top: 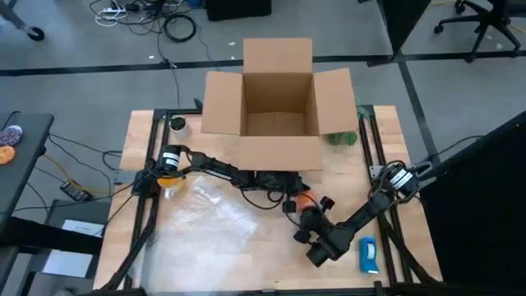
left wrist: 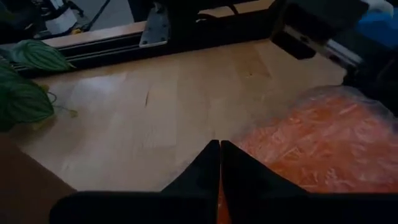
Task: Wrap mug
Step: Wrap the orange mug with the bubble wrap
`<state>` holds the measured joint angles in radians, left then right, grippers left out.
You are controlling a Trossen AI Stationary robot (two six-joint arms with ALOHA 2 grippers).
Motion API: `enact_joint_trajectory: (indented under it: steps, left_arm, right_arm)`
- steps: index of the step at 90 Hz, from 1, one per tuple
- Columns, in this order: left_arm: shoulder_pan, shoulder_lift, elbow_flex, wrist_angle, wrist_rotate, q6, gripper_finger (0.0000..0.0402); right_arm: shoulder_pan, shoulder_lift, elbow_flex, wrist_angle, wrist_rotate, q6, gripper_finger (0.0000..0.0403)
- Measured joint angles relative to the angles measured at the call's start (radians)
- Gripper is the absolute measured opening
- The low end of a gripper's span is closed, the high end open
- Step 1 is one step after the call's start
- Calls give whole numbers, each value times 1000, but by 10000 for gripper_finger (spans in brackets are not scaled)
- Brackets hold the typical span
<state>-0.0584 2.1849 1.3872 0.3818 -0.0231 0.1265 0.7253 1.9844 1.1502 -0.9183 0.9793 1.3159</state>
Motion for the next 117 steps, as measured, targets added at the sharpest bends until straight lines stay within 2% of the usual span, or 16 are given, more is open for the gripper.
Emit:
enact_joint_trajectory:
  steps: [22, 47, 55, 61, 74, 101, 117]
  left_arm:
    - [-2, 0, 0, 4, 8, 0, 0]
    - [-13, -26, -3, -12, 0, 2, 0]
    - [-21, -35, -4, -20, -8, 27, 0]
    - [-26, -35, -4, -18, -32, 46, 0]
    - [-31, -36, -4, -16, -46, 51, 0]
    - [-55, -43, -4, -3, -65, 50, 0]
    - [-70, -43, -4, 2, -112, 50, 0]
  right_arm:
    - [116, -80, 79, -239, -47, 149, 0]
    - [261, -136, 80, -291, -168, 304, 0]
    - [301, -135, 59, -290, -162, 420, 2]
    - [327, -135, 38, -284, -113, 526, 8]
    - [357, -131, -3, -264, -3, 696, 37]
    - [344, -121, -78, -186, -6, 699, 134]
    - [329, -121, -125, -175, 65, 700, 170]
